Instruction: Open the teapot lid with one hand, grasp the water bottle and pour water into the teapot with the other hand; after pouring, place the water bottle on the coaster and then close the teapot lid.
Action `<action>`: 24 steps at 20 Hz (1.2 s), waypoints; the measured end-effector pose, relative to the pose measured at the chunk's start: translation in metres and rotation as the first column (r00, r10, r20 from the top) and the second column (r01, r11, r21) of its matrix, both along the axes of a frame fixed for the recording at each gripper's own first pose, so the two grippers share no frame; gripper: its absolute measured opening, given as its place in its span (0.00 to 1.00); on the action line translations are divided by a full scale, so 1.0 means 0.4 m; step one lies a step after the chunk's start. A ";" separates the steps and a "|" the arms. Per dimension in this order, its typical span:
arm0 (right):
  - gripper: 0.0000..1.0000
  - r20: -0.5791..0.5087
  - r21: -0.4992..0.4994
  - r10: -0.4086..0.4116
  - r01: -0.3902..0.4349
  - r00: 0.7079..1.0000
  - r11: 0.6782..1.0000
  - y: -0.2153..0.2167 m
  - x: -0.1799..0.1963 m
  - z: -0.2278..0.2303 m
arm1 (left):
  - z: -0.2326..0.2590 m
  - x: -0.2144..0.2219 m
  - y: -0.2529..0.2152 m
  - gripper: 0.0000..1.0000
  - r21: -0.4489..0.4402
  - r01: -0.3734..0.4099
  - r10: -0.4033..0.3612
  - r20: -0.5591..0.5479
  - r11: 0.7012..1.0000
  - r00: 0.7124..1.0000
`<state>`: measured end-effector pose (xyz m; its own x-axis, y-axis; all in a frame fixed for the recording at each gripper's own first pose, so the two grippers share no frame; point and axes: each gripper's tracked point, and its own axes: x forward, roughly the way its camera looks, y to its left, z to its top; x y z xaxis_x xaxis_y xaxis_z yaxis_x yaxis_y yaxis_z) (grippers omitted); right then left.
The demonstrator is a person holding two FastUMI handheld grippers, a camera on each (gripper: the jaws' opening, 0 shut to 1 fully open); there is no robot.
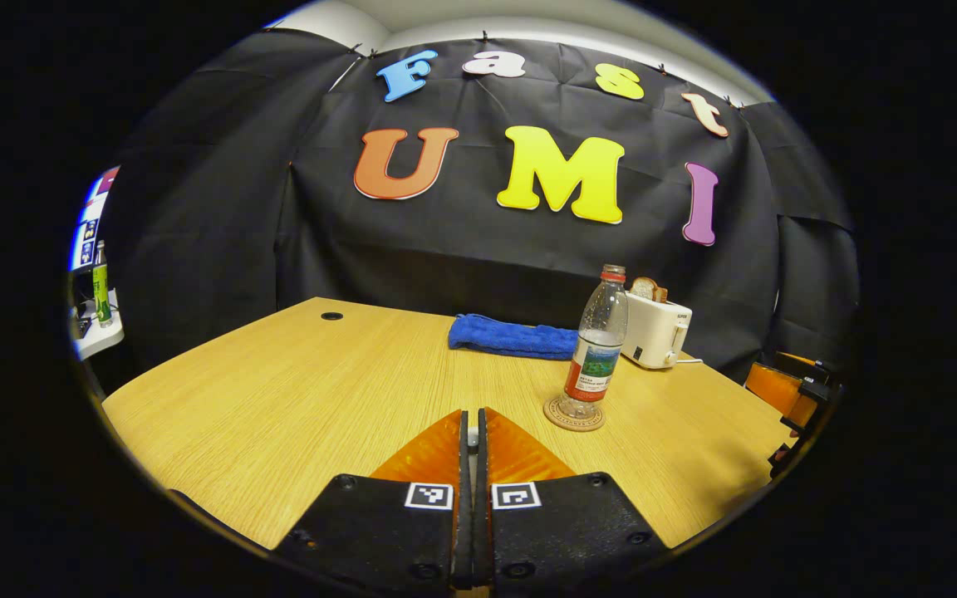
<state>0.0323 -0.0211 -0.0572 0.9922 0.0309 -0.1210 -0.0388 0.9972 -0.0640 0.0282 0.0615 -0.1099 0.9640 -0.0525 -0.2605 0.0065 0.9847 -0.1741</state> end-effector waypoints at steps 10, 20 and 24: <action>0.96 -0.018 0.017 -0.060 0.060 0.998 0.998 -0.084 0.004 -0.007 | -0.039 0.016 -0.018 0.03 0.033 0.009 -0.007 -0.040 0.999 0.999; 0.95 -0.036 0.031 -0.047 0.048 0.998 0.998 -0.081 0.005 -0.025 | -0.059 0.009 -0.010 0.04 0.026 -0.019 0.021 -0.072 0.999 0.997; 0.95 -0.020 0.037 -0.050 0.051 0.999 0.998 -0.087 -0.002 -0.013 | -0.055 0.009 -0.012 0.09 0.024 -0.033 0.034 -0.063 0.999 0.997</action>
<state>0.0314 -0.0560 -0.0623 0.9901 -0.0145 -0.1397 0.0109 0.9996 -0.0261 0.0318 0.0568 -0.1320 0.9468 -0.0137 -0.3214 -0.0370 0.9879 -0.1509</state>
